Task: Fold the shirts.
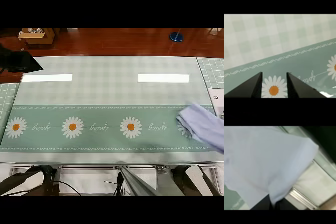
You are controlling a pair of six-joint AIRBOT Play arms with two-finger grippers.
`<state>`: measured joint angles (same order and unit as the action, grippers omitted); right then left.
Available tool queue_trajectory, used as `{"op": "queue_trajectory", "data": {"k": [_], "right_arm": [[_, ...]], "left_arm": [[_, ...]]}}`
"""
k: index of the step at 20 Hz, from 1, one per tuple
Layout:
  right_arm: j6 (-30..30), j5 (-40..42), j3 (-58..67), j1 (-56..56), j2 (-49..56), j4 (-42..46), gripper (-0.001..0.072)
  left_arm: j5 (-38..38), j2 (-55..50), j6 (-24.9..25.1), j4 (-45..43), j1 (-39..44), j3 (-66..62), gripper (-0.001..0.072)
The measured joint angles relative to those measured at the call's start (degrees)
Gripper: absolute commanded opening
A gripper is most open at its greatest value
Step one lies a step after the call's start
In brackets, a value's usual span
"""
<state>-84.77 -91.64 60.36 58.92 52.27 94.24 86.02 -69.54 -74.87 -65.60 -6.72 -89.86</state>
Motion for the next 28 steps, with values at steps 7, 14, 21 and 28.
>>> {"op": "queue_trajectory", "data": {"k": [7,14,21,28], "right_arm": [[-1.4,-5.4,-1.9,10.5,-0.4,12.5,0.0020],[-1.2,-4.1,-14.0,19.8,-5.2,21.5,0.0021],[1.2,0.1,-21.1,21.6,-6.3,30.4,0.0423],[3.0,14.9,-15.9,9.1,-5.9,19.8,0.0428]], "left_arm": [[-2.8,-3.5,1.9,0.0,0.0,0.0,0.0384],[-4.3,-4.2,2.3,0.0,-0.1,0.0,0.0384],[-4.6,-4.2,2.4,-1.9,-0.1,0.0,0.0384],[-4.6,-4.7,2.3,-3.5,0.0,0.0,0.0706]]}}
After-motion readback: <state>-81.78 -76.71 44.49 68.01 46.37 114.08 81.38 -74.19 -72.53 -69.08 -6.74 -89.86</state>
